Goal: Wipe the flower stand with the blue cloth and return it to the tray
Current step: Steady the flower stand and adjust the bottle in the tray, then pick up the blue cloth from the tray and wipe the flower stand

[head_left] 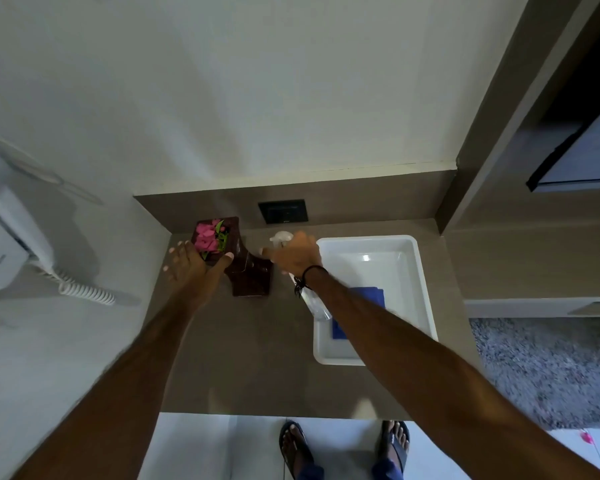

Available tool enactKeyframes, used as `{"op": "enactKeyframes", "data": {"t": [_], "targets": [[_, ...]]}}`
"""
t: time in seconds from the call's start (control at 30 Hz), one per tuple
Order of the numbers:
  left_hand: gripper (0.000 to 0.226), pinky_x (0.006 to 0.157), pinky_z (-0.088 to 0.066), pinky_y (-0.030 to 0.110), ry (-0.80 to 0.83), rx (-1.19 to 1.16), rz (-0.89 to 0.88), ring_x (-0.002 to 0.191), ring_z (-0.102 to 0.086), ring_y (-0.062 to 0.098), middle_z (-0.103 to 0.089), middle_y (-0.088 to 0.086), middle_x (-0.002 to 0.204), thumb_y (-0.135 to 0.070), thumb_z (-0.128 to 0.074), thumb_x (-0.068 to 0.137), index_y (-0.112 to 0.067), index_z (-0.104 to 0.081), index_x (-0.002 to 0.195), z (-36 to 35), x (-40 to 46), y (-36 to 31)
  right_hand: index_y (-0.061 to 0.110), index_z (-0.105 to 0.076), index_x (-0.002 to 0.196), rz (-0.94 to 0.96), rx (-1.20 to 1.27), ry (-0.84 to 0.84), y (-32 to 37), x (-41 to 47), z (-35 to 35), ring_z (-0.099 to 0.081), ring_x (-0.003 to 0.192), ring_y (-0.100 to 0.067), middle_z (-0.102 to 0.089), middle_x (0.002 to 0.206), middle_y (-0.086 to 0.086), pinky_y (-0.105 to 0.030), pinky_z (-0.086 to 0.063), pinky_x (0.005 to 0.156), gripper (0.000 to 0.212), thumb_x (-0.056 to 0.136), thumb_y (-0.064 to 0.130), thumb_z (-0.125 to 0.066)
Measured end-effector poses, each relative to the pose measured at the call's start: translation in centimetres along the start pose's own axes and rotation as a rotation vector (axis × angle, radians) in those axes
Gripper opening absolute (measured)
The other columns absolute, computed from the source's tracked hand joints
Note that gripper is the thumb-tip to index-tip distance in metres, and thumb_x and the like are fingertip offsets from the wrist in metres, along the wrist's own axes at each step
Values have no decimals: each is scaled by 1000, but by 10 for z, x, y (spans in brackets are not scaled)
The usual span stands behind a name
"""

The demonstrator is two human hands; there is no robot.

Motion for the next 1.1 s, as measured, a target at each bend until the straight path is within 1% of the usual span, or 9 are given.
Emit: {"op": "enactKeyframes", "data": {"t": [0.13,0.23,0.37,0.47,0.7,0.8,0.87,1.0,1.1], "targets": [[97,123,-6,57,-10,7,-1,154,-7,36,-12,22,165,-58,-53,90,0,-11,155,1,3,3,11,-63,109,21,-11,-46,5,1,-6,-53,81,-17,-48,84,6,-30,-45,68,65,68,58,-76],[100,123,-5,57,-18,4,-8,154,-7,36,-12,22,165,-61,-52,88,-1,-10,155,-1,8,10,10,-67,89,11,110,-52,4,2,3,-66,73,-19,-64,77,4,-28,-54,60,52,62,52,-83],[108,123,-5,56,-31,-5,-30,154,-4,36,-8,21,166,-70,-48,82,-2,-6,155,-8,11,16,6,-72,84,11,356,-95,-12,9,44,-75,70,-19,-77,86,-8,-32,-62,62,33,72,34,-85],[114,122,2,54,-26,-44,-24,155,3,35,-2,19,167,-74,-43,75,-4,-2,156,-18,10,15,5,-74,93,-2,390,-241,-32,13,86,-71,67,-17,-74,80,-6,-25,-62,62,34,78,34,-81],[119,121,6,53,-36,-71,-31,154,11,36,8,21,166,-73,-44,73,-1,3,155,-38,7,5,21,-59,62,23,345,-437,-73,16,122,-48,51,-4,-53,56,9,-10,-41,50,35,85,44,-72],[117,121,6,53,-54,-71,-20,154,8,37,4,22,166,-71,-46,74,0,0,155,-39,9,5,22,-60,72,55,287,-449,-85,12,122,-53,59,-4,-57,64,13,-13,-43,63,28,87,45,-68],[118,121,6,53,-56,-61,-9,154,7,37,3,22,166,-72,-46,73,-1,-1,155,-39,11,6,24,-67,88,51,212,-419,-91,10,121,-61,76,-9,-67,81,9,-26,-52,80,23,85,48,-69],[121,120,7,55,-49,-61,-10,154,7,38,2,22,166,-74,-46,70,0,-2,155,-40,12,6,26,-54,133,-66,203,-262,-110,-10,120,-63,113,-20,-66,126,-1,-37,-52,97,73,72,59,-77],[120,120,9,55,-35,-70,-6,154,8,37,2,20,167,-76,-44,71,-2,-1,155,-37,14,7,18,-45,140,-189,142,-182,-136,-37,112,-58,125,-27,-59,134,-4,-36,-50,97,92,66,57,-83]]}}
Point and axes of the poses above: each hand's wrist, its own x-axis towards the middle knuckle, its own z-axis out of the back of the hand, y = z × x, the point moved 3 cm from there along x, towards the middle knuckle
